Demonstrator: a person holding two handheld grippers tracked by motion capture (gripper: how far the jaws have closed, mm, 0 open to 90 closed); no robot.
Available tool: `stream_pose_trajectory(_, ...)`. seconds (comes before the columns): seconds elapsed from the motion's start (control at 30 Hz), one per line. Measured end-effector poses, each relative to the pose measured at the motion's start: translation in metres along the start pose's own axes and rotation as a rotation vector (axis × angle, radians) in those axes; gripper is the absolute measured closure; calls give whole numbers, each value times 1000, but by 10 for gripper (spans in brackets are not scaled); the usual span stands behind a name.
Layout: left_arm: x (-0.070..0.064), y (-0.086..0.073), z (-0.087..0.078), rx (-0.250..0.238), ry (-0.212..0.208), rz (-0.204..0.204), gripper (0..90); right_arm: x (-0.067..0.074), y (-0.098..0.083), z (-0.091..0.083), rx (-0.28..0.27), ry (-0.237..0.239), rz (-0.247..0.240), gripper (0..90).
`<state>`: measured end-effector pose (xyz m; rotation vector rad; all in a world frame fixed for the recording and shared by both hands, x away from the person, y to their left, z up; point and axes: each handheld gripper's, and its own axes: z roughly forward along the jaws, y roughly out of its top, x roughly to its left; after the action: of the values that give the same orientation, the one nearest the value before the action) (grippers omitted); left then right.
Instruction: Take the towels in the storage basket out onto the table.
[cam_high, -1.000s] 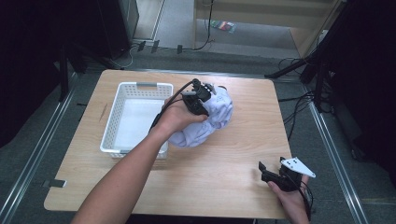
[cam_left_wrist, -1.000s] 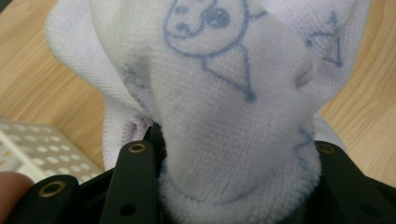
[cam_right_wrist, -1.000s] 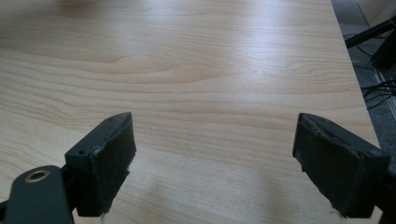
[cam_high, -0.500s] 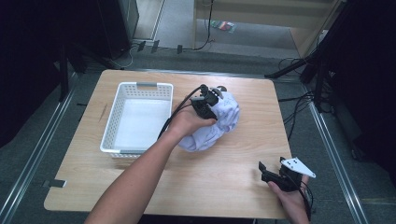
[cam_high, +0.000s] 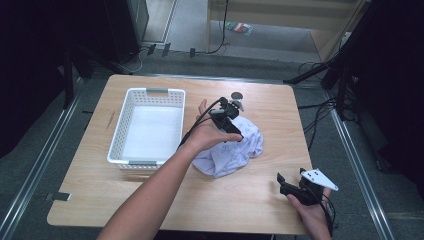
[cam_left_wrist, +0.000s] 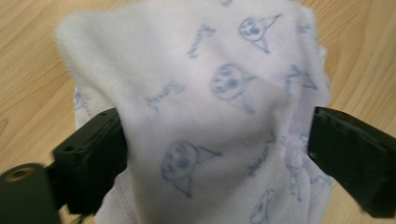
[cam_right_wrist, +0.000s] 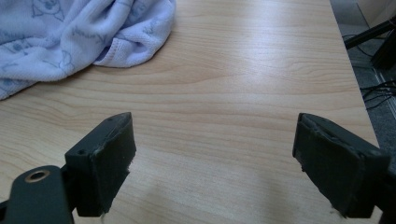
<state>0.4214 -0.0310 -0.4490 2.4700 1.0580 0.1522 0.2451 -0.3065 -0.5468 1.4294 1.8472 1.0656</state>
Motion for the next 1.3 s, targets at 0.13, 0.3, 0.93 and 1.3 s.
stream_pose_trajectory(0.13, -3, -1, -4, 11, 8, 22, 1, 0, 0, 0, 2, -1, 0, 131)
stream_pose_trajectory(0.3, 0, -5, -17, -6, 14, 27, 1, 0, 0, 0, 4, -1, 2, 131)
stream_pose_trajectory(0.93, 43, -41, -57, -38, 64, -47, 0, 0, 0, 1, 7, -5, 3, 131)
stream_pose_trajectory(1.3, 82, -79, -89, -58, 121, -102, 1, 0, 0, 1, 6, -6, 4, 131)
